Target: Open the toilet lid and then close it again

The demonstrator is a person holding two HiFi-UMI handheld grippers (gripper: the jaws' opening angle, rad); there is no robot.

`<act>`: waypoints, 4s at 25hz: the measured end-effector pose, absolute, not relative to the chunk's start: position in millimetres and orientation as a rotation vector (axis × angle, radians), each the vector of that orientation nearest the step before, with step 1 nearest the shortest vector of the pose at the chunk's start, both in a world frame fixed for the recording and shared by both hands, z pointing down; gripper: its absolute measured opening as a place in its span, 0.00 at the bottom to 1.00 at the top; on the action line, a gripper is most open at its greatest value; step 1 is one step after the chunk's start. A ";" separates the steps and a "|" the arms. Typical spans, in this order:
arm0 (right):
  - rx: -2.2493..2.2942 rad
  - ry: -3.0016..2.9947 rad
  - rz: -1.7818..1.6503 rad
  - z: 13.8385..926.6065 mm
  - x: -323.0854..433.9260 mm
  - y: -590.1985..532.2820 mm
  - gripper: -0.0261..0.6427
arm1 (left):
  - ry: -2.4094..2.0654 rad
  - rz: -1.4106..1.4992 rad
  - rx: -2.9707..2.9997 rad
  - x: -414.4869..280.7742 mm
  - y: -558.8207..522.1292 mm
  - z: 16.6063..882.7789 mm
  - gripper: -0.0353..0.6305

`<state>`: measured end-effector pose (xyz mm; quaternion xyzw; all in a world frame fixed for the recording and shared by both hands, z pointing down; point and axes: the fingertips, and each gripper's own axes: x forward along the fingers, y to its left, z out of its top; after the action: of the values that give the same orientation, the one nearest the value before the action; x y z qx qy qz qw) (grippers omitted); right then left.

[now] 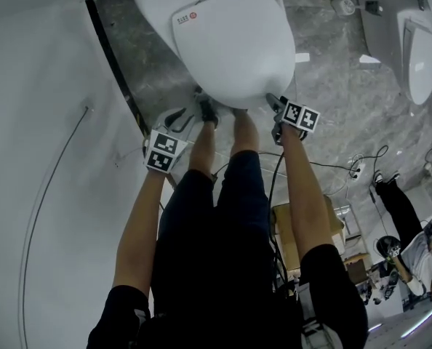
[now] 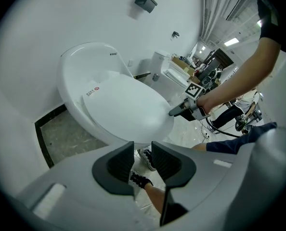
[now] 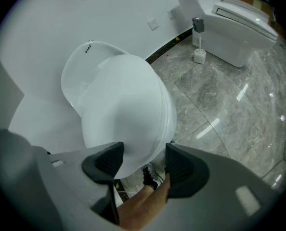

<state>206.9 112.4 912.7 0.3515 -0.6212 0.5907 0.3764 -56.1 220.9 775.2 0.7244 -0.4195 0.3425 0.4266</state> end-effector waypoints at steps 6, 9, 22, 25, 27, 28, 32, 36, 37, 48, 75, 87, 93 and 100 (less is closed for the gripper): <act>0.908 -1.563 1.477 930.4 207.4 113.9 0.44 | -1.033 0.867 1.803 -55.9 226.6 787.5 0.24; 0.907 -1.552 1.454 938.5 208.4 112.5 0.44 | -1.027 0.872 1.806 -54.0 222.4 792.1 0.24; 0.822 -1.573 1.410 951.3 208.3 108.1 0.44 | -1.018 0.873 1.818 -43.2 210.7 803.2 0.24; 0.810 -1.606 1.385 950.7 206.5 109.1 0.44 | -1.017 0.878 1.816 -41.8 214.2 804.3 0.24; 0.785 -1.641 1.299 946.2 205.7 109.7 0.44 | -1.019 0.874 1.817 -38.4 215.7 803.4 0.24; 0.761 -1.656 1.242 942.4 204.6 109.7 0.44 | -1.021 0.867 1.817 -36.4 215.1 802.2 0.24; 0.663 -1.716 1.078 914.2 192.6 106.0 0.44 | -1.030 0.833 1.819 -27.1 207.2 788.5 0.24; 0.584 -1.800 0.978 870.9 184.5 93.4 0.44 | -1.053 0.804 1.824 -19.3 198.5 765.5 0.24; 0.562 -1.820 0.956 859.5 182.7 90.4 0.44 | -1.057 0.799 1.826 -18.3 197.4 760.3 0.24; 0.268 -1.973 0.704 743.1 151.1 98.6 0.05 | -1.130 0.750 1.836 -27.1 189.0 689.1 0.21; 0.141 -2.436 0.676 480.2 151.9 70.7 0.04 | -1.223 0.597 2.173 31.0 120.1 486.5 0.07; 0.058 -2.500 0.555 458.2 140.2 28.9 0.04 | -1.356 0.555 2.118 25.8 106.2 462.5 0.07; 0.047 -2.527 0.503 452.0 130.7 28.0 0.04 | -1.421 0.510 2.070 14.8 106.1 453.1 0.07; 0.075 -2.540 0.522 452.9 138.0 22.3 0.04 | -1.433 0.535 2.084 11.2 96.1 445.0 0.07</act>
<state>138.0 22.3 452.9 0.0278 -0.9426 0.1938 0.2704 11.2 96.1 445.0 0.7751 -0.5331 0.1989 0.2746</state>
